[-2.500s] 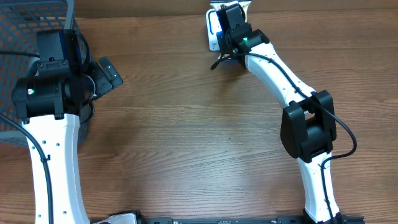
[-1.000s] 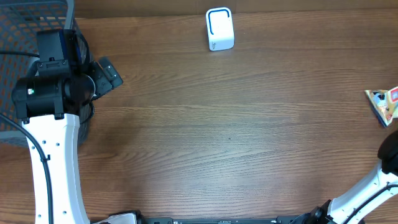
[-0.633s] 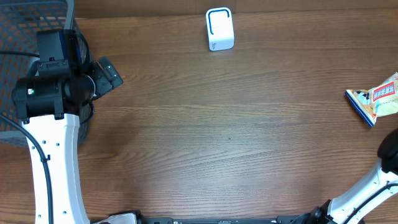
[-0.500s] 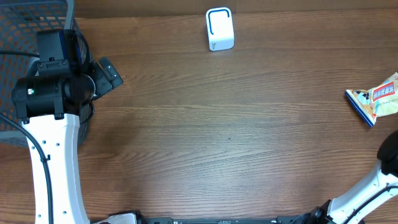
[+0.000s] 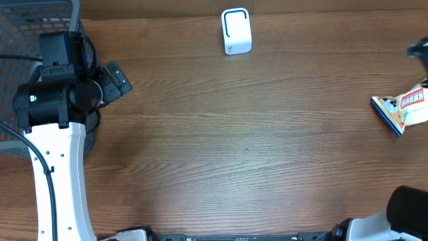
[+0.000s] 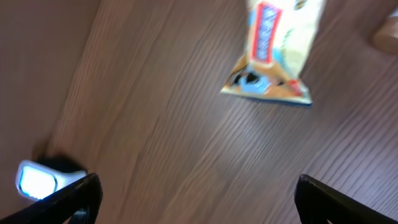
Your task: Scan the item barcode
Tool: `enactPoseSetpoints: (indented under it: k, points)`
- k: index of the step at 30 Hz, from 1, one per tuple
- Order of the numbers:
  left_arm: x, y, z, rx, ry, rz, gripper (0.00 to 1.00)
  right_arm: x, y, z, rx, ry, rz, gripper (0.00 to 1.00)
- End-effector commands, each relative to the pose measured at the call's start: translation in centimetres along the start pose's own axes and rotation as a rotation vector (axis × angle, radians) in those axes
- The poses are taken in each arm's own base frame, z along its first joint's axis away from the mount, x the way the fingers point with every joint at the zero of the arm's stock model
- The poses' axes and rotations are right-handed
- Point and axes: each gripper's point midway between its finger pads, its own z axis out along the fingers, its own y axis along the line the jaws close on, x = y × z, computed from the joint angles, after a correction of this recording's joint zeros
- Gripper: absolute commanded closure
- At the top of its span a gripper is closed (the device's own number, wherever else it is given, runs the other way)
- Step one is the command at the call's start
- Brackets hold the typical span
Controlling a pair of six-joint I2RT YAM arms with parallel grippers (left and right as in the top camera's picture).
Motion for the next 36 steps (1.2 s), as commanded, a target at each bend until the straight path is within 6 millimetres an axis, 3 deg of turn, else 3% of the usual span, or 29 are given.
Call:
enactPoseSetpoints:
  k: [1, 5, 17, 25, 31, 36]
  points:
    - [-0.3, 0.1, -0.2, -0.007, -0.015, -0.011, 0.00, 3.9, 1.2, 0.0, 0.044, 0.006, -0.121, 0.01]
    - [-0.3, 0.1, -0.2, -0.007, -0.015, -0.011, 0.00, 8.6, 2.2, 0.0, 0.052, 0.022, -0.257, 0.01]
    - [-0.3, 0.1, -0.2, -0.007, -0.014, -0.011, 0.00, 16.3, 0.0, -1.2, -0.075, -0.027, -0.425, 0.00]
    - [-0.3, 0.1, -0.2, -0.007, -0.015, -0.011, 0.00, 18.1, -2.6, -1.4, -0.040, 0.024, -0.438, 0.00]
    - [-0.3, 0.1, -0.2, -0.007, -0.015, -0.011, 0.00, 19.8, -2.6, -1.3, -0.063, 0.117, -0.441, 0.00]
    - [-0.3, 0.1, -0.2, -0.007, -0.015, -0.011, 0.00, 19.8, -2.6, -1.4, -0.064, 0.117, -0.441, 0.00]
